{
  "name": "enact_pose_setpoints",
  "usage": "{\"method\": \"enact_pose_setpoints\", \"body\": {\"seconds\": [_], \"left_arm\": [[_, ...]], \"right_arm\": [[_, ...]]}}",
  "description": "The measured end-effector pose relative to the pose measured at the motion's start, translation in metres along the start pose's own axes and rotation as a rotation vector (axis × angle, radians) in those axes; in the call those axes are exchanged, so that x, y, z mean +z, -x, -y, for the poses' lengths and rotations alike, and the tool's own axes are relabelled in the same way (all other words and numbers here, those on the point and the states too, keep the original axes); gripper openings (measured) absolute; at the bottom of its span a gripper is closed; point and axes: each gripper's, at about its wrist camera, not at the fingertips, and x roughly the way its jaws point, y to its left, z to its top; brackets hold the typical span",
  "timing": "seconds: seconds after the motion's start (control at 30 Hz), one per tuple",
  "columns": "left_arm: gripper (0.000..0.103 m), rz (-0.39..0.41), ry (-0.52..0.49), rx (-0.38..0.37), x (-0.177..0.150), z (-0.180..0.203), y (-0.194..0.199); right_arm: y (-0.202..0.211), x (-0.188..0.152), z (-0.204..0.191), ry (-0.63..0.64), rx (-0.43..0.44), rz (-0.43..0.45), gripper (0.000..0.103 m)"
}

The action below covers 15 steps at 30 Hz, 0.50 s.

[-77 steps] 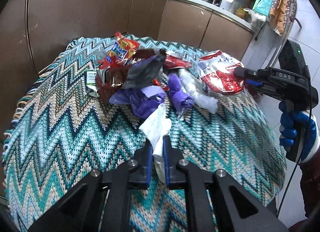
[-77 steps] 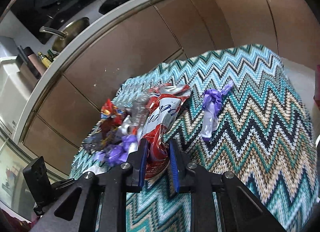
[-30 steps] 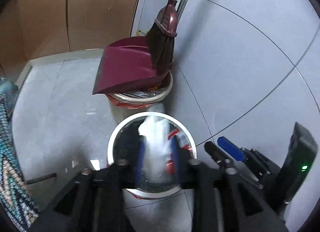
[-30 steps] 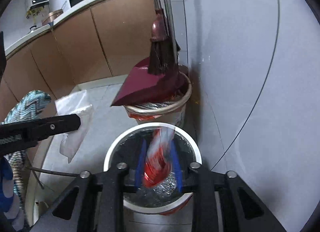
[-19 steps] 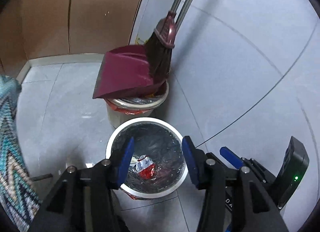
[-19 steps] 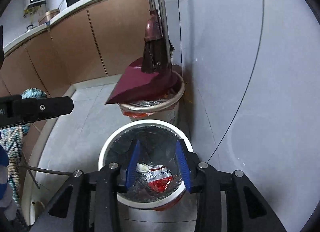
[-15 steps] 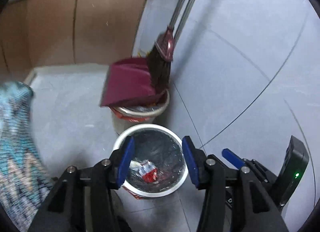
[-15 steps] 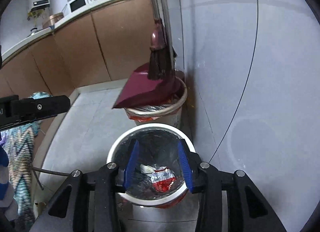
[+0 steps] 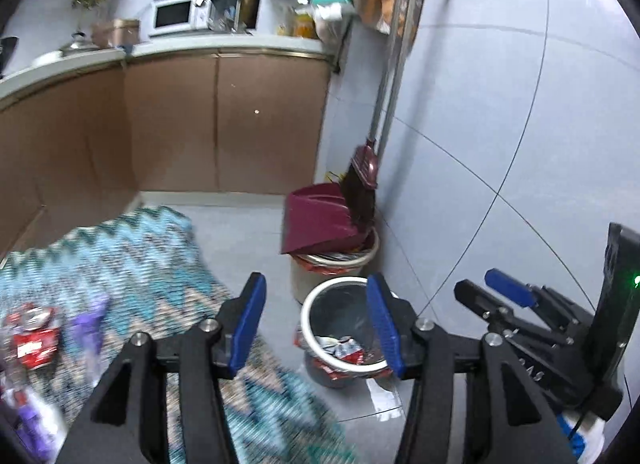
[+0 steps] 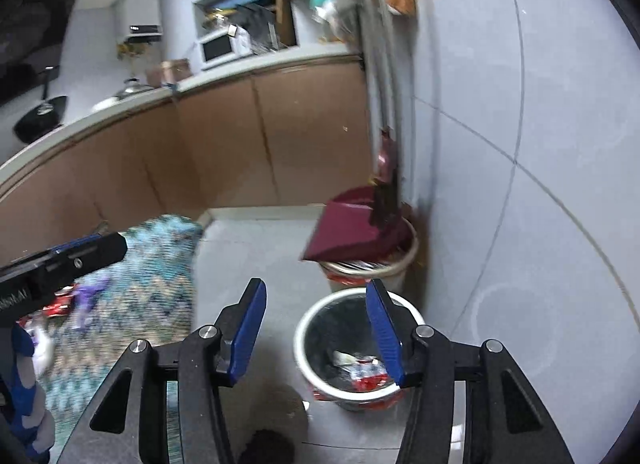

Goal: Collect trash
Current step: 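Move both open grippers back over the table trash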

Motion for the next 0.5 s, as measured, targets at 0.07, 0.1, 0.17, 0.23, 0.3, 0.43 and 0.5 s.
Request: {"method": "enact_pose_setpoints", "body": {"seconds": [0.07, 0.1, 0.17, 0.23, 0.3, 0.43, 0.5], "left_arm": [[0.055, 0.024, 0.012, 0.023, -0.005, -0.012, 0.026], [0.055, 0.033, 0.019, 0.026, -0.007, -0.018, 0.036], [0.055, 0.055, 0.038, 0.037, -0.013, -0.033, 0.062], [0.055, 0.074, 0.050, 0.055, -0.019, -0.046, 0.084], [0.055, 0.096, 0.060, 0.079, -0.024, -0.059, 0.108], [0.055, 0.139, 0.089, 0.136, -0.038, -0.084, 0.153], [0.055, 0.152, 0.099, 0.155, -0.044, -0.094, 0.169]], "right_arm": [[0.015, 0.002, -0.016, 0.018, 0.030, 0.016, 0.050], [0.022, 0.003, -0.024, 0.026, 0.046, 0.024, 0.051], [0.036, 0.006, -0.040, 0.043, 0.078, 0.037, 0.051], [0.050, 0.009, -0.057, 0.063, 0.107, 0.052, 0.051], [0.061, 0.011, -0.069, 0.076, 0.132, 0.065, 0.052], [0.084, 0.015, -0.093, 0.100, 0.185, 0.087, 0.053], [0.094, 0.015, -0.102, 0.110, 0.205, 0.095, 0.054]]}}
